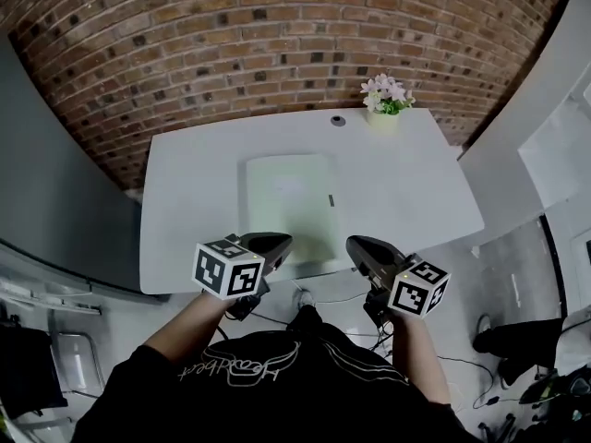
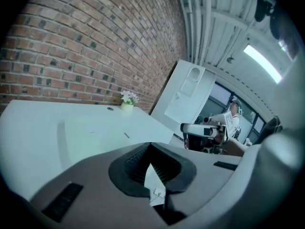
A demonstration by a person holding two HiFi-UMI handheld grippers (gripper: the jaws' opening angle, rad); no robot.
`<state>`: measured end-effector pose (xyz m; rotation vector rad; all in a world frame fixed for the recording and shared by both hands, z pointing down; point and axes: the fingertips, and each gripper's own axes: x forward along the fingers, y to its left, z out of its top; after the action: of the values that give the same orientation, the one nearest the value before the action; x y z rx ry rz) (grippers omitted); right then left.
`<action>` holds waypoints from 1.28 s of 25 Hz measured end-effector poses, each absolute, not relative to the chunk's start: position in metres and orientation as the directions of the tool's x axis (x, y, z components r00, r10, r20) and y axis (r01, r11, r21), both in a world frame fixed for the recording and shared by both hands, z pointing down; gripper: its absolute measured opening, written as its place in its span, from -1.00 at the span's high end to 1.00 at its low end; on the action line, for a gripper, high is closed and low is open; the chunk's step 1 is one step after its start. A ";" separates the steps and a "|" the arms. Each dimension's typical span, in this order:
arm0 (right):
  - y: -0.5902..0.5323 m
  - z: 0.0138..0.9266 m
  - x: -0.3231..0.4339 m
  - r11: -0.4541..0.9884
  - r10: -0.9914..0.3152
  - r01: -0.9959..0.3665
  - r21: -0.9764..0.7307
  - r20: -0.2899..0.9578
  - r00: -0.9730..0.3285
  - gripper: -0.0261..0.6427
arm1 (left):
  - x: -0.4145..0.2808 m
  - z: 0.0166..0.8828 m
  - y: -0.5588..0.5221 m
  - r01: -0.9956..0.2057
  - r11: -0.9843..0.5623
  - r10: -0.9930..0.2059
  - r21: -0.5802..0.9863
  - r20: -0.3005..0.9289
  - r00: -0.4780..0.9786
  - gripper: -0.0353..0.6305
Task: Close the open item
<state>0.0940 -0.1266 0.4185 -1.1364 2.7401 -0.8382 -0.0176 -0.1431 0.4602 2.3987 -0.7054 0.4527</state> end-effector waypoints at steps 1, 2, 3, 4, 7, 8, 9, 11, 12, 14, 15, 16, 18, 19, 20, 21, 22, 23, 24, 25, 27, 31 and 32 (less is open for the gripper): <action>-0.119 0.412 0.089 0.592 -0.665 -0.628 -0.505 0.134 -0.735 0.91 | -0.018 0.450 -0.136 -0.556 -0.698 -0.376 0.451 0.431 0.820 0.89; -0.111 0.405 0.085 0.603 -0.659 -0.616 -0.507 0.119 -0.743 0.91 | -0.018 0.441 -0.128 -0.535 -0.712 -0.371 0.454 0.403 0.837 0.89; -0.104 0.398 0.081 0.613 -0.654 -0.605 -0.508 0.104 -0.749 0.91 | -0.018 0.432 -0.121 -0.514 -0.728 -0.366 0.454 0.377 0.851 0.89; -0.097 0.393 0.077 0.622 -0.650 -0.594 -0.510 0.088 -0.755 0.91 | -0.018 0.424 -0.114 -0.494 -0.744 -0.359 0.451 0.354 0.864 0.89; -0.082 0.383 0.066 0.637 -0.639 -0.558 -0.531 0.041 -0.768 0.91 | -0.020 0.406 -0.096 -0.449 -0.777 -0.347 0.442 0.295 0.890 0.89; -0.077 0.382 0.061 0.641 -0.634 -0.549 -0.536 0.032 -0.772 0.91 | -0.022 0.403 -0.091 -0.439 -0.782 -0.345 0.443 0.279 0.896 0.89; -0.073 0.381 0.057 0.645 -0.630 -0.543 -0.538 0.027 -0.776 0.91 | -0.023 0.402 -0.086 -0.431 -0.784 -0.344 0.445 0.266 0.900 0.89; -0.065 0.381 0.052 0.651 -0.623 -0.533 -0.540 0.020 -0.782 0.91 | -0.026 0.401 -0.079 -0.422 -0.786 -0.343 0.452 0.248 0.906 0.89; -0.062 0.381 0.050 0.653 -0.621 -0.529 -0.542 0.017 -0.784 0.91 | -0.028 0.402 -0.076 -0.420 -0.785 -0.344 0.455 0.242 0.907 0.89; -0.056 0.381 0.049 0.653 -0.623 -0.532 -0.539 0.018 -0.782 0.91 | -0.031 0.403 -0.073 -0.420 -0.782 -0.348 0.461 0.235 0.907 0.89; -0.054 0.382 0.049 0.651 -0.627 -0.537 -0.537 0.020 -0.779 0.91 | -0.032 0.403 -0.072 -0.420 -0.780 -0.350 0.465 0.232 0.908 0.89; -0.052 0.382 0.048 0.648 -0.630 -0.541 -0.536 0.021 -0.776 0.91 | -0.034 0.403 -0.071 -0.419 -0.778 -0.351 0.469 0.229 0.908 0.89; -0.048 0.381 0.046 0.645 -0.635 -0.546 -0.534 0.022 -0.772 0.91 | -0.037 0.400 -0.070 -0.419 -0.777 -0.356 0.471 0.221 0.908 0.89; -0.047 0.380 0.045 0.645 -0.637 -0.549 -0.532 0.023 -0.771 0.91 | -0.038 0.399 -0.070 -0.417 -0.778 -0.357 0.469 0.216 0.909 0.89; -0.045 0.380 0.044 0.644 -0.640 -0.552 -0.530 0.024 -0.768 0.91 | -0.038 0.397 -0.069 -0.415 -0.781 -0.356 0.467 0.212 0.910 0.89; -0.044 0.380 0.044 0.641 -0.643 -0.556 -0.528 0.025 -0.765 0.91 | -0.038 0.396 -0.068 -0.412 -0.784 -0.354 0.464 0.210 0.911 0.89; -0.043 0.380 0.044 0.639 -0.647 -0.561 -0.527 0.027 -0.762 0.91 | -0.039 0.395 -0.067 -0.410 -0.788 -0.353 0.459 0.210 0.912 0.89; -0.043 0.381 0.043 0.635 -0.651 -0.565 -0.526 0.028 -0.759 0.91 | -0.040 0.395 -0.066 -0.411 -0.791 -0.352 0.453 0.211 0.912 0.89; -0.042 0.382 0.043 0.632 -0.654 -0.568 -0.527 0.028 -0.756 0.91 | -0.041 0.395 -0.065 -0.413 -0.795 -0.353 0.445 0.214 0.911 0.89; -0.042 0.383 0.043 0.629 -0.657 -0.569 -0.530 0.028 -0.753 0.91 | -0.042 0.396 -0.065 -0.416 -0.797 -0.355 0.439 0.216 0.909 0.89; -0.041 0.386 0.042 0.622 -0.661 -0.568 -0.539 0.028 -0.750 0.91 | -0.044 0.399 -0.064 -0.420 -0.796 -0.357 0.437 0.221 0.908 0.89; -0.040 0.389 0.040 0.618 -0.660 -0.567 -0.544 0.032 -0.750 0.91 | -0.046 0.404 -0.063 -0.422 -0.790 -0.356 0.444 0.228 0.906 0.89; -0.040 0.390 0.039 0.618 -0.660 -0.568 -0.543 0.032 -0.750 0.91 | -0.046 0.405 -0.063 -0.423 -0.790 -0.357 0.443 0.229 0.906 0.89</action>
<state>0.0389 -0.0400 0.3899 -1.0222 2.6696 -0.8068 -0.0463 -0.0629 0.4052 2.5709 -0.5629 0.1820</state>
